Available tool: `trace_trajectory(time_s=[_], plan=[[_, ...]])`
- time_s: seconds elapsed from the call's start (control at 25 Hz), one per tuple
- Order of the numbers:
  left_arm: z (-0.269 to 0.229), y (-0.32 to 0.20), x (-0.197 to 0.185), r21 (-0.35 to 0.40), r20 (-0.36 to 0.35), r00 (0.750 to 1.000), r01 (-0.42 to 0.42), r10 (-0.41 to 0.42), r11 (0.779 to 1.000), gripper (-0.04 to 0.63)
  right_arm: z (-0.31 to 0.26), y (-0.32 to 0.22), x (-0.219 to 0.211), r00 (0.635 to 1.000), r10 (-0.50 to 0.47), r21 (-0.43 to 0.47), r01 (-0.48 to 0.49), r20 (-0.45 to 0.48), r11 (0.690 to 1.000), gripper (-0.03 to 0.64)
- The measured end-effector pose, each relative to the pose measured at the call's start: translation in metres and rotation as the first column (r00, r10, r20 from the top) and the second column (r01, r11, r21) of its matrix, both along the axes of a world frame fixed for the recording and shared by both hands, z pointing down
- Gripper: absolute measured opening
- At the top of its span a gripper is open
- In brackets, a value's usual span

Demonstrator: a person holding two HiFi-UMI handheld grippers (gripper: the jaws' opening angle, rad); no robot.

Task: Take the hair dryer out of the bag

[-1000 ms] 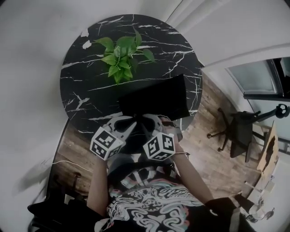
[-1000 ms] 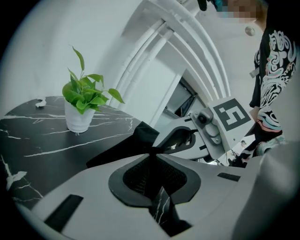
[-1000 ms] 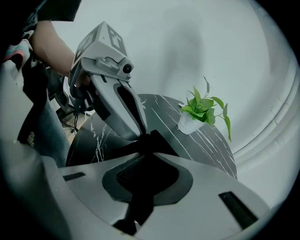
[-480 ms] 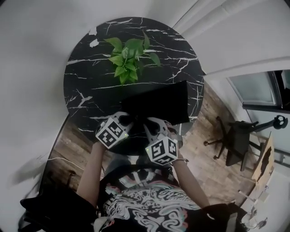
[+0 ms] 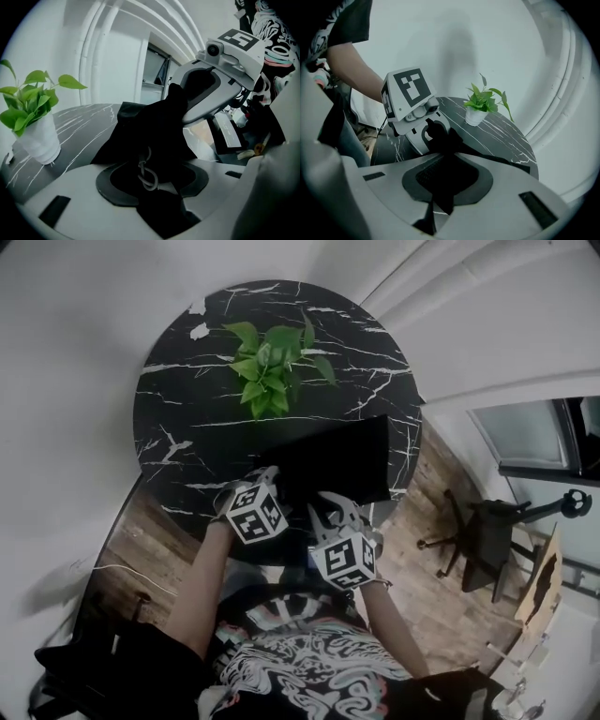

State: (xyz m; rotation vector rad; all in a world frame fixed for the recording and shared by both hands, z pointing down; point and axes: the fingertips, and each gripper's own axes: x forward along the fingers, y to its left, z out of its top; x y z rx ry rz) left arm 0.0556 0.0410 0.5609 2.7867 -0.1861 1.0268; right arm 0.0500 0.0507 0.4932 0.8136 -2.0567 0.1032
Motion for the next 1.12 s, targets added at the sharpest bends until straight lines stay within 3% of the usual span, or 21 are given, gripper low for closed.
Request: trace_trajectory(time_s=[0.24, 0.52, 0.64, 0.88, 1.12], plan=[[0.004, -0.005, 0.014, 0.036, 0.016, 0.999, -0.039, 0.038, 0.999, 0.213, 0.001, 0.003, 0.008, 0.999, 0.032, -0.016, -0.031, 0.020, 0.999, 0.040], [0.001, -0.015, 0.022, 0.089, -0.011, 1.000, 0.006, -0.005, 0.996, 0.217, -0.002, -0.003, 0.014, 0.997, 0.045, -0.037, -0.043, 0.057, 0.998, 0.040], [-0.007, -0.023, 0.025, 0.139, -0.025, 0.999, 0.031, -0.028, 0.990, 0.259, -0.004, -0.003, 0.016, 0.993, 0.070, -0.066, -0.064, 0.099, 0.996, 0.041], [0.000, -0.028, 0.038, 0.125, -0.029, 1.000, 0.012, -0.008, 0.992, 0.272, -0.004, 0.003, 0.021, 0.976, 0.120, -0.143, -0.095, 0.181, 0.985, 0.041], [0.005, -0.037, 0.049, 0.126, -0.029, 0.999, 0.040, -0.036, 0.991, 0.272, -0.001, 0.004, 0.041, 0.974, 0.143, -0.175, -0.112, 0.177, 0.978, 0.046]])
